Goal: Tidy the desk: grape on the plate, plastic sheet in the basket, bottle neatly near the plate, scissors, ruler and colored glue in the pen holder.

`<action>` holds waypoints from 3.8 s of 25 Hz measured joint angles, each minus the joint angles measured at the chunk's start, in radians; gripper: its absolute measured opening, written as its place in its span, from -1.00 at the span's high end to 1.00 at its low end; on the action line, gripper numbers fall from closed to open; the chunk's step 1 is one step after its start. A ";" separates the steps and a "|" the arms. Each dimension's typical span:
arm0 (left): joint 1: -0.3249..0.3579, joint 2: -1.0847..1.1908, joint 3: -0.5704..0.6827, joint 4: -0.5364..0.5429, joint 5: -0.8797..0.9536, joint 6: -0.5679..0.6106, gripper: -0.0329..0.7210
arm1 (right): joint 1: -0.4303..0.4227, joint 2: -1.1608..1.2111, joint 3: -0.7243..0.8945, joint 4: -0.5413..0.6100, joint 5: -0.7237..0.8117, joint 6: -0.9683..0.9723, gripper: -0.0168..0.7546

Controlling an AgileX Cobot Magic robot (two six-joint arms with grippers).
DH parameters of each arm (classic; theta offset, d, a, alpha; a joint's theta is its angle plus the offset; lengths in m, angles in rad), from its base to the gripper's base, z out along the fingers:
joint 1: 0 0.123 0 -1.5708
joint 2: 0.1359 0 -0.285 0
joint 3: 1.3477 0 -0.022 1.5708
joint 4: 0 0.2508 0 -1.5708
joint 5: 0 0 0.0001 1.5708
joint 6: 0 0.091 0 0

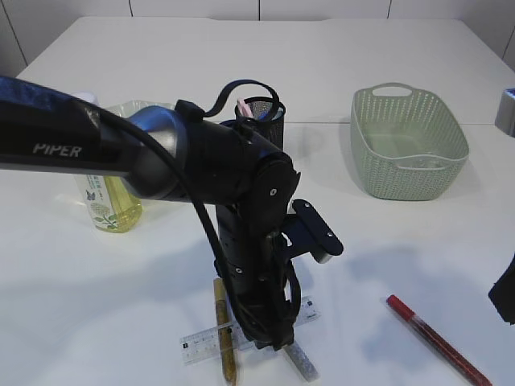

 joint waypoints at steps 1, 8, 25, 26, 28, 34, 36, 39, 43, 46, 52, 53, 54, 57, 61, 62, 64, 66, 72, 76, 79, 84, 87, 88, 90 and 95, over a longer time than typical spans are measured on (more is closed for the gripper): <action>0.000 0.000 0.000 0.000 0.000 -0.005 -0.44 | 0.000 0.000 0.000 0.000 0.000 0.000 -0.08; 0.000 0.000 0.000 -0.029 0.000 -0.024 -0.63 | 0.000 0.000 0.000 0.000 0.000 0.000 -0.08; 0.000 0.000 0.000 -0.029 0.000 -0.026 -0.64 | 0.000 0.000 0.000 0.000 0.000 0.000 -0.08; 0.000 0.000 0.000 -0.029 0.000 -0.026 -0.64 | 0.000 0.000 0.000 0.000 0.000 0.000 -0.08; 0.000 0.000 0.000 -0.029 0.005 -0.026 -0.64 | 0.000 0.000 0.000 0.000 0.000 0.000 -0.08; 0.000 0.000 0.000 -0.045 0.019 -0.026 -0.63 | 0.000 0.000 0.000 0.000 0.000 -0.001 -0.08; 0.000 0.000 0.000 -0.045 0.019 -0.026 -0.63 | 0.000 0.000 0.000 0.000 0.000 -0.001 -0.08; 0.000 0.000 0.000 -0.045 0.019 -0.026 -0.63 | 0.000 0.000 0.000 0.000 0.000 -0.001 -0.08; 0.000 0.000 0.000 -0.047 0.019 -0.026 -0.63 | 0.000 0.000 0.000 0.000 0.000 -0.001 -0.08; 0.000 0.000 0.000 -0.052 0.029 -0.026 -0.63 | 0.000 0.000 0.000 0.000 0.000 -0.001 -0.08; 0.000 0.000 0.000 -0.068 0.037 -0.026 -0.52 | 0.000 0.000 0.000 0.000 0.000 -0.001 -0.08; 0.000 0.000 0.000 -0.070 0.037 -0.026 -0.51 | 0.000 0.000 0.000 0.000 0.000 -0.001 -0.08; 0.003 0.000 0.000 -0.070 0.037 -0.026 -0.51 | 0.000 0.000 0.000 0.000 0.000 -0.001 -0.08; 0.011 0.000 0.000 -0.071 0.035 -0.026 -0.50 | 0.000 0.000 0.000 0.000 0.000 -0.001 -0.08; 0.027 0.000 0.000 -0.071 0.035 -0.026 -0.49 | 0.000 0.000 0.000 0.000 0.000 -0.001 -0.08; 0.028 0.000 0.000 -0.071 0.035 -0.026 -0.49 | 0.000 0.000 0.000 0.000 0.000 -0.001 -0.08; 0.028 0.000 0.000 -0.071 0.035 -0.026 -0.49 | 0.000 0.000 0.000 0.000 0.000 -0.001 -0.08; 0.028 0.000 0.000 -0.072 0.035 -0.026 -0.49 | 0.000 0.000 0.000 0.000 0.000 -0.001 -0.08; 0.028 0.000 0.000 -0.076 0.037 -0.026 -0.47 | 0.000 0.000 0.000 0.000 0.000 -0.001 -0.09; 0.028 0.000 0.000 -0.082 0.041 -0.026 -0.45 | 0.000 0.000 0.000 0.000 0.000 -0.001 -0.09; 0.028 0.000 0.000 -0.087 0.043 -0.026 -0.45 | 0.000 0.000 0.000 0.000 0.000 -0.001 -0.09; 0.028 0.001 0.000 -0.093 0.046 -0.026 -0.44 | 0.000 0.000 0.000 0.000 0.000 -0.001 -0.09; 0.028 0.005 0.000 -0.093 0.046 -0.026 -0.43 | 0.000 0.000 0.000 0.000 0.000 -0.001 -0.09; 0.028 0.006 0.000 -0.094 0.046 -0.026 -0.43 | 0.000 0.000 0.000 0.000 0.000 -0.001 -0.09; 0.028 0.007 0.000 -0.094 0.046 -0.026 -0.42 | 0.000 0.000 0.000 0.000 0.000 -0.001 -0.09; 0.028 0.009 0.000 -0.094 0.046 -0.026 -0.39 | 0.000 0.000 0.000 0.000 0.000 -0.001 -0.09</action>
